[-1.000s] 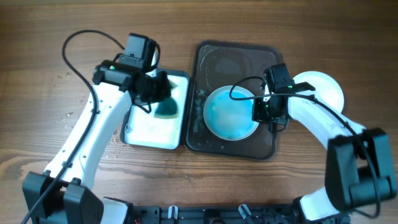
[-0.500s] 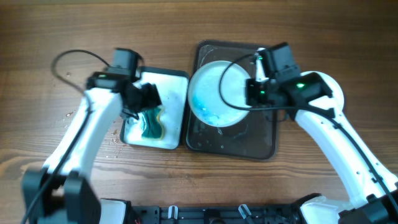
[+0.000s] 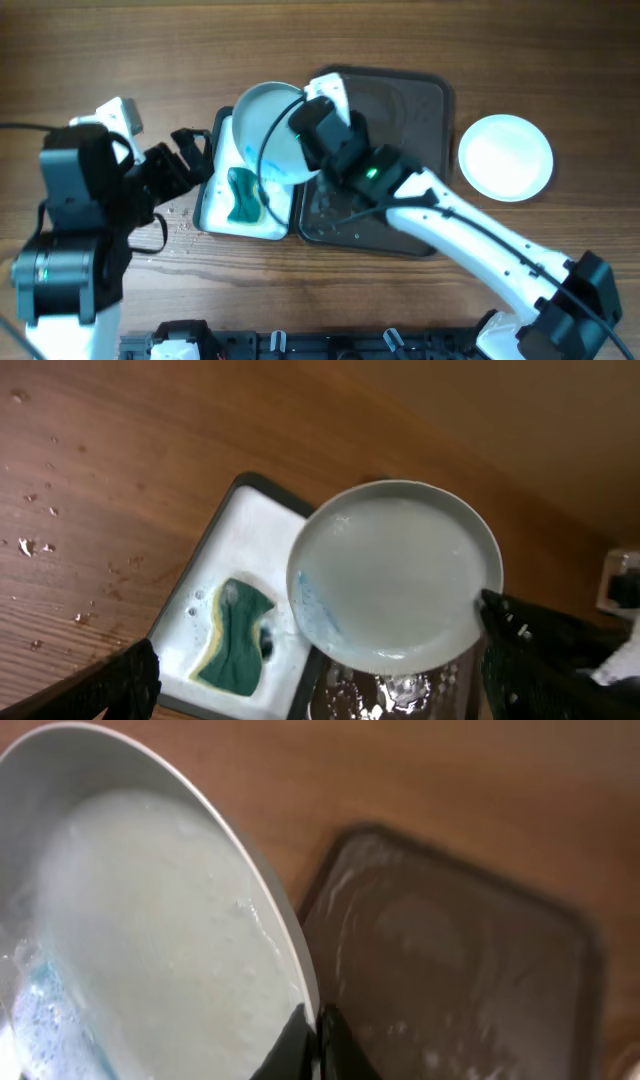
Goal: Clean dirty plates on tray and stack at the side
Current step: 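Lift the scrubbed plate with the right gripper and tilt over sink tray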
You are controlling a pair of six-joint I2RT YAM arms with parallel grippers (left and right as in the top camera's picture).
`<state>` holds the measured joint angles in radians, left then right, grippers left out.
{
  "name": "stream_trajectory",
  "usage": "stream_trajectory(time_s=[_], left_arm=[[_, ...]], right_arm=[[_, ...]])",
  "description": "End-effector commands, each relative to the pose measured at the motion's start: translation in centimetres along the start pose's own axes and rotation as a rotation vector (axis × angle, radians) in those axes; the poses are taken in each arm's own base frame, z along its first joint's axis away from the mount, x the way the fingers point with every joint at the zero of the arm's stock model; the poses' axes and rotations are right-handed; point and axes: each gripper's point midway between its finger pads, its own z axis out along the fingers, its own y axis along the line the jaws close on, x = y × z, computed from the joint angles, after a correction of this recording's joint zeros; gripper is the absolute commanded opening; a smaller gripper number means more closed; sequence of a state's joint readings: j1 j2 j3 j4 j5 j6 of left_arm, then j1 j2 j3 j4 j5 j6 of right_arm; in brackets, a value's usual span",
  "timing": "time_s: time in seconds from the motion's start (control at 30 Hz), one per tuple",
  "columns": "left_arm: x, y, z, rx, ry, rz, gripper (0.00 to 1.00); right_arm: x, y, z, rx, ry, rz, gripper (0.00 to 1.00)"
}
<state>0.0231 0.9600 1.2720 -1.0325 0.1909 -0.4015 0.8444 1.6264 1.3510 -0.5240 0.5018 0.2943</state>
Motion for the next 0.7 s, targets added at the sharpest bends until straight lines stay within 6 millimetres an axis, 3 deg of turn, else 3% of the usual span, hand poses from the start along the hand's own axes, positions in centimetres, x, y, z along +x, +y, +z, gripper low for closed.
stream_trajectory(time_s=[0.0, 0.17, 0.33, 0.5, 0.67], left_arm=[[-0.6, -0.2, -1.7, 0.009, -0.061, 0.01, 1.0], [-0.6, -0.2, -1.7, 0.01, -0.063, 0.011, 1.0], [-0.6, -0.1, -1.5, 0.006, -0.056, 0.01, 1.0], [-0.6, -0.1, -1.5, 0.006, -0.056, 0.01, 1.0], [-0.6, -0.1, -1.5, 0.006, -0.056, 0.01, 1.0]], right_arm=[[-3.2, -0.3, -2.6, 0.206, -0.162, -0.179, 0.04], [-4.6, 1.4, -5.5, 0.316, -0.253, -0.346, 0.04], [-4.8, 2.2, -7.7, 0.391, -0.298, -0.4, 0.04], [-4.7, 3.4, -8.9, 0.396, -0.32, -0.431, 0.04], [-5.4, 3.1, -9.6, 0.445, -0.339, -0.457, 0.04]])
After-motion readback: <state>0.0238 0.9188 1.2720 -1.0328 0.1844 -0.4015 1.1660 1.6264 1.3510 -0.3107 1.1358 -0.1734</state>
